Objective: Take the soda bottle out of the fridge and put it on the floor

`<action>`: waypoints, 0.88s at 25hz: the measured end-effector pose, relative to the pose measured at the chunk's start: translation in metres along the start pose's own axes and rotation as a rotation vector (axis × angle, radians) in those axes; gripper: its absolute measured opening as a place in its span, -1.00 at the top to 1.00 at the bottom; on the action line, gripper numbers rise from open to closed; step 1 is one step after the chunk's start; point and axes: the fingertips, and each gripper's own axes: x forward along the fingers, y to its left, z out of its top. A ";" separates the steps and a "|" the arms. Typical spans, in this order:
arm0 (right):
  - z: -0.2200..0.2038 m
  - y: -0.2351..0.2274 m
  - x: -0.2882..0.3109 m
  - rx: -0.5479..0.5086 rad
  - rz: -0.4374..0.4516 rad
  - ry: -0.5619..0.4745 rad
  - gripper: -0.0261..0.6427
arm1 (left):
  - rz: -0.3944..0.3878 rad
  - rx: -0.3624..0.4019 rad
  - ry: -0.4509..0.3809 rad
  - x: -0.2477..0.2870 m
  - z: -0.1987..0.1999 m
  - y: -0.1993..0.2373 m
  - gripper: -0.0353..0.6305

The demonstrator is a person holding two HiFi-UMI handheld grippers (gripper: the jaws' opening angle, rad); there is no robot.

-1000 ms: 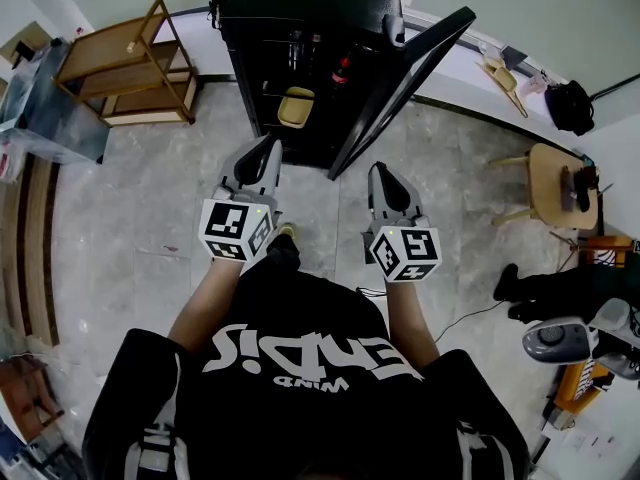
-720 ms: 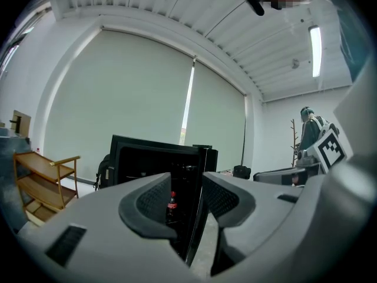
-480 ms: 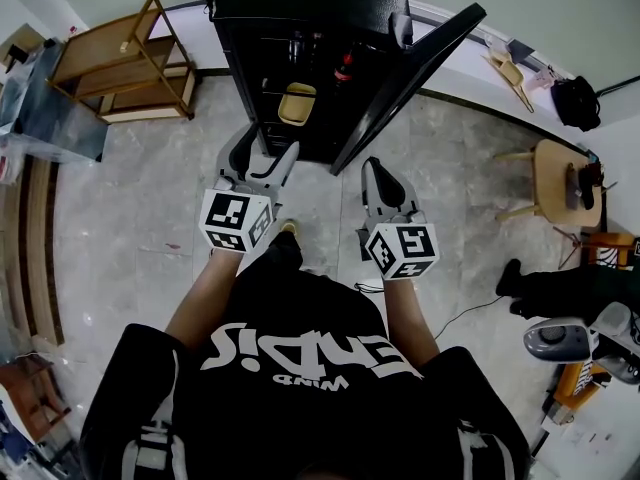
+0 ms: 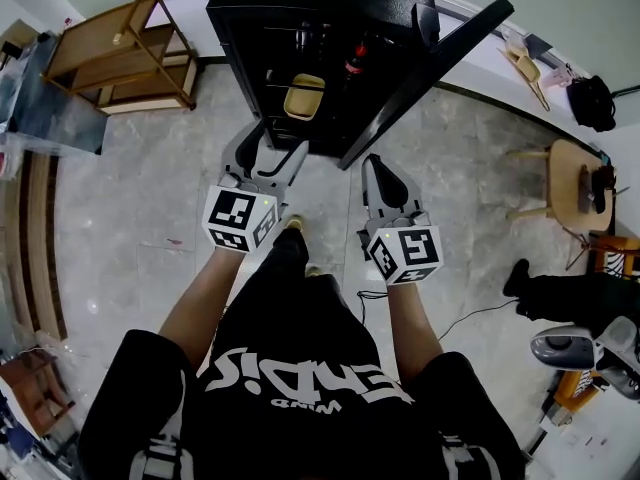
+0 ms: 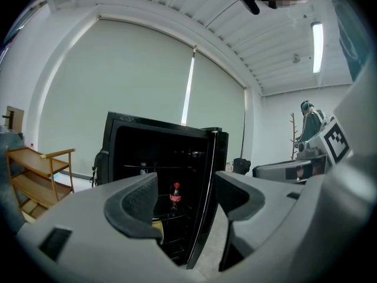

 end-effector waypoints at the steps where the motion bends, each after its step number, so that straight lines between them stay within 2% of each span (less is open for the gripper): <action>1: -0.005 -0.002 0.004 0.000 -0.006 -0.004 0.86 | 0.001 0.001 -0.005 0.004 -0.006 0.004 0.00; 7: -0.041 -0.025 0.018 0.003 -0.074 -0.035 0.86 | -0.002 0.005 -0.049 0.037 -0.040 0.024 0.00; 11: -0.063 -0.038 0.025 0.029 -0.095 -0.052 0.86 | -0.048 0.001 -0.034 0.061 -0.068 0.029 0.00; 18: -0.083 -0.053 0.035 0.053 -0.116 -0.042 0.86 | -0.043 0.023 -0.009 0.110 -0.106 0.040 -0.11; 22: -0.086 -0.061 0.041 0.061 -0.117 -0.042 0.86 | -0.047 0.002 0.005 0.148 -0.125 0.048 -0.12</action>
